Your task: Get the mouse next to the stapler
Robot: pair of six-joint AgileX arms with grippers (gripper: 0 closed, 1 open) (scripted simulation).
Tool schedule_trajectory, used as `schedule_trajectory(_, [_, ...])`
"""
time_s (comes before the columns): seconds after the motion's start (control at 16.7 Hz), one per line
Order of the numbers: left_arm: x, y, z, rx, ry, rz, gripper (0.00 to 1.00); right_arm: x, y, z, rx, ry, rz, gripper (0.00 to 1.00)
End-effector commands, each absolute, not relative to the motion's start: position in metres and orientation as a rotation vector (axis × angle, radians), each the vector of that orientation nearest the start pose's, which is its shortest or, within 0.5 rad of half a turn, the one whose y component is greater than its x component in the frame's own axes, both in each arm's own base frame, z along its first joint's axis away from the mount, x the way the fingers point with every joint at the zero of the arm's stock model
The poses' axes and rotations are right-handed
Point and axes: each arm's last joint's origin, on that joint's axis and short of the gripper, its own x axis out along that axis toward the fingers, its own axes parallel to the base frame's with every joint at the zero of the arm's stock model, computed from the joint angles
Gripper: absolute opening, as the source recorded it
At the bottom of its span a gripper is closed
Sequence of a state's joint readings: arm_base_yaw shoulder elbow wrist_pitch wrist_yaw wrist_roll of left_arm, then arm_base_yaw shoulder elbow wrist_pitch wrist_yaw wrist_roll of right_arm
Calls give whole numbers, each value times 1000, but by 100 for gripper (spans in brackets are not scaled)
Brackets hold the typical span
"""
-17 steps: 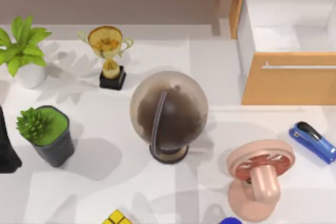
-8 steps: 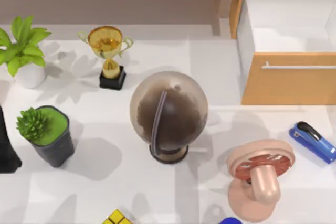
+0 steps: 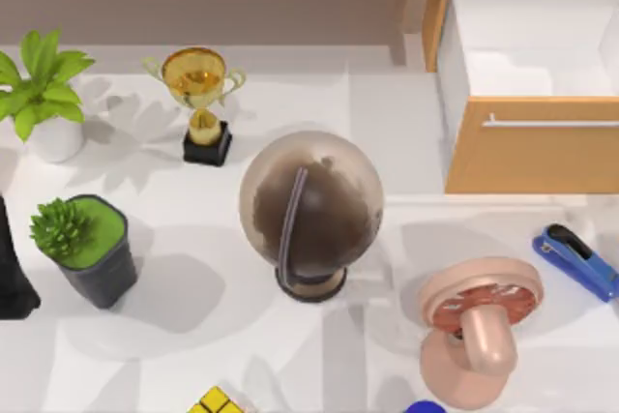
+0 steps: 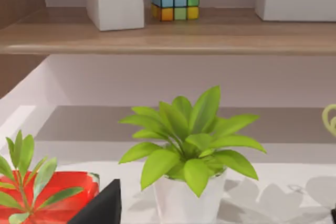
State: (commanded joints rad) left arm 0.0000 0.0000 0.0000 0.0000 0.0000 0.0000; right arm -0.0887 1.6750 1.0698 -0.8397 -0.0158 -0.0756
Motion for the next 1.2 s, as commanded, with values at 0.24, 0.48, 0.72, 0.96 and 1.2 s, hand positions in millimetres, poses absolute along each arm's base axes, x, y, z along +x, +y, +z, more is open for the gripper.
schedule_trajectory(0.24, [106, -1, 160, 0, 0, 0, 100, 298, -31, 156, 16, 1468, -5, 0])
schedule_trajectory(0.48, [106, -1, 160, 0, 0, 0, 100, 298, -29, 157, 14, 1466, -3, 0])
schedule_trajectory(0.72, [106, -1, 160, 0, 0, 0, 100, 294, -28, 164, 21, 1438, -10, 0])
schedule_trajectory(0.96, [106, -1, 160, 0, 0, 0, 100, 288, -27, 190, 46, 1321, -42, 0])
schedule_trajectory(1.2, [106, -1, 160, 0, 0, 0, 100, 286, -30, 216, 74, 1202, -72, 0])
